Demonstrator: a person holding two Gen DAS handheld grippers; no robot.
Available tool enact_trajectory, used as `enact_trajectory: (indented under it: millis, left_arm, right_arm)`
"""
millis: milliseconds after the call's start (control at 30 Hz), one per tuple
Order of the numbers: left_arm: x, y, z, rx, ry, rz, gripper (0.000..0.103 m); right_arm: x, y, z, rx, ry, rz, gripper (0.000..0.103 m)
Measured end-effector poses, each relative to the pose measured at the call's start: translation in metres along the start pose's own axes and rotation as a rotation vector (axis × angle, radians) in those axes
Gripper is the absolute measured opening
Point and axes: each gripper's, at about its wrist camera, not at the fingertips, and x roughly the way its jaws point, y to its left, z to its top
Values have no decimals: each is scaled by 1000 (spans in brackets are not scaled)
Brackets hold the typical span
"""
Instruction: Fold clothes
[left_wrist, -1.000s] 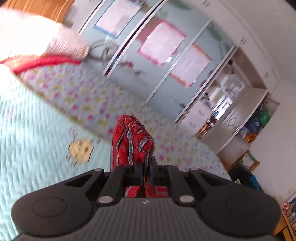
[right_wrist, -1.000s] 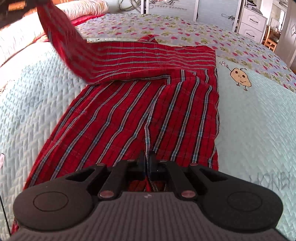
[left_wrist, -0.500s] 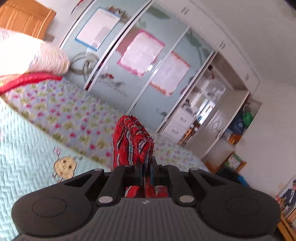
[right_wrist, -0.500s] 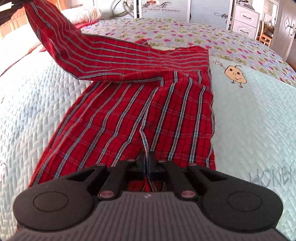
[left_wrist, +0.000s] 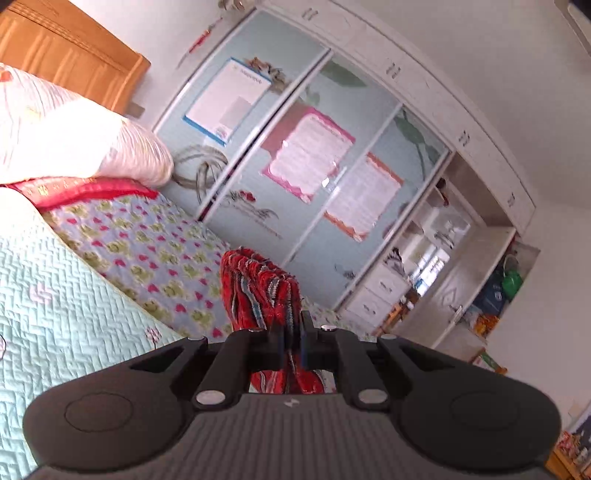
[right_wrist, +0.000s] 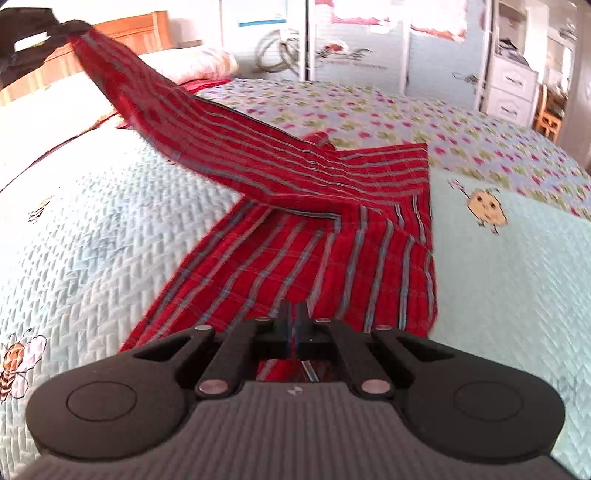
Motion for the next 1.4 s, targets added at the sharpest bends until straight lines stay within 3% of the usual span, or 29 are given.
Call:
enact_trajectory:
  millis: [100,300,433,533,633,700,867,933,1000,1067,1133,1200,1333,1400]
  left_arm:
    - [11,5,-6,29,42,22,7]
    - [32,37,-31,61,106,182,7]
    - [44,58,-43,85,145,286,7]
    - [48,66,-44,99,154,319,7]
    - [52,65,-41,144,151,329,7]
    - [59,63,-39,185,148,335,7]
    - [74,66,-44,210,178,368,9]
    - [71,78,-48,132,203,389,14]
    - [67,92,-52,41,229,407,47]
    - [55,108,-56,-48,245,424,60]
    - [37,126,-61,-131,244,456,61]
    - [14,147,-67,-248,227,496,70]
    - [-35,191,-81,-535,200,467,73]
    - [-58,188,-82,-506,176,449,73]
  right_arm:
    - [11,6,-1,-6,28,13,0]
    - [26,10,-10,31,46,75,0]
    - [11,2,-20,104,3,129,1]
    - [-16,-11,-31,156,-34,79,4]
    - [-43,-24,-47,173,-29,-5,28]
    - [-56,-28,-60,162,8,-44,31]
    - [-73,-27,-89,156,87,-31,38]
    - [-75,-25,-98,149,102,-51,42]
    - [-82,-28,-103,189,97,-65,42]
    - [-90,-34,-107,246,80,-75,42]
    - [-100,-43,-113,312,64,-93,43]
    - [-112,-53,-122,392,51,-110,43]
    - [-140,-75,-146,556,34,-151,44]
    - [-158,-84,-162,609,50,-196,44]
